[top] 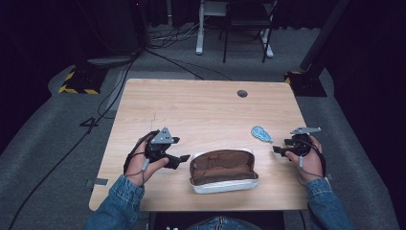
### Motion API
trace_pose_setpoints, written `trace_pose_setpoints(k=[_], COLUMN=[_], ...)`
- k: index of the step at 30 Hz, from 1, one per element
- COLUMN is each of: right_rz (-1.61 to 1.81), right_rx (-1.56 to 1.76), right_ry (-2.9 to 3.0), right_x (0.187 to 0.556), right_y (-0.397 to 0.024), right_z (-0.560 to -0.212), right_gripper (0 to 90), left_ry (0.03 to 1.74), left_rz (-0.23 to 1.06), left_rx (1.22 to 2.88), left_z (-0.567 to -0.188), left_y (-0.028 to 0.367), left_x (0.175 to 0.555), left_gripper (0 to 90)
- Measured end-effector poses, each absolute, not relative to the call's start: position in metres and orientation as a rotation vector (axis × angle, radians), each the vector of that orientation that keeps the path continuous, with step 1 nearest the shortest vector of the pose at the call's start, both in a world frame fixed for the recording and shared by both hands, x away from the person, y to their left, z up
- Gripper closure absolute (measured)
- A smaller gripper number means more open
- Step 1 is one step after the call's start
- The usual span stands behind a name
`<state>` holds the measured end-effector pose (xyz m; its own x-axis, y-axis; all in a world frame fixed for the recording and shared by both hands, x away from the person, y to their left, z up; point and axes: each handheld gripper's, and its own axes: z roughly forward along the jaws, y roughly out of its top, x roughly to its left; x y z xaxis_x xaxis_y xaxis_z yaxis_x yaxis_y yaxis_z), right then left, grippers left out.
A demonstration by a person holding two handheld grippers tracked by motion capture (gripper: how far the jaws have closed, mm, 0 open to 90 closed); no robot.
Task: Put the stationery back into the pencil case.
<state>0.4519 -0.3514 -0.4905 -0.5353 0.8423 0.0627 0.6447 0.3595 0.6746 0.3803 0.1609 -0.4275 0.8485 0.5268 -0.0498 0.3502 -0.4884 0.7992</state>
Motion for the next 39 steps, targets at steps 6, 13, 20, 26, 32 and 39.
trace_pose_setpoints(k=[6,13,20,26,32,39], right_rz=[0.929,0.945,0.957,0.977,1.006,0.981], right_rx=[1.287,1.222,1.211,1.2,1.205,1.203], right_ry=[2.373,2.376,2.367,2.382,2.354,2.372], right_x=[0.46,0.474,0.485,0.493,0.501,0.509], right_y=[-0.347,-0.335,-0.33,-0.324,-0.316,-0.31], right_z=[-0.486,-0.478,-0.474,-0.477,-0.482,-0.488], right_gripper=[19.9,16.6,16.2,16.9,16.8,19.2], left_ry=[0.683,0.735,0.804,0.872,0.941,0.962], left_rz=[0.276,0.319,0.351,0.393,0.416,0.417], left_rx=[2.136,2.153,2.159,2.176,2.184,2.218], left_z=[-0.429,-0.434,-0.443,-0.451,-0.458,-0.467], left_y=[0.173,0.191,0.206,0.213,0.217,0.223], left_x=[0.374,0.365,0.357,0.353,0.351,0.348], left_gripper=[20.4,17.1,16.9,15.8,15.8,15.9])
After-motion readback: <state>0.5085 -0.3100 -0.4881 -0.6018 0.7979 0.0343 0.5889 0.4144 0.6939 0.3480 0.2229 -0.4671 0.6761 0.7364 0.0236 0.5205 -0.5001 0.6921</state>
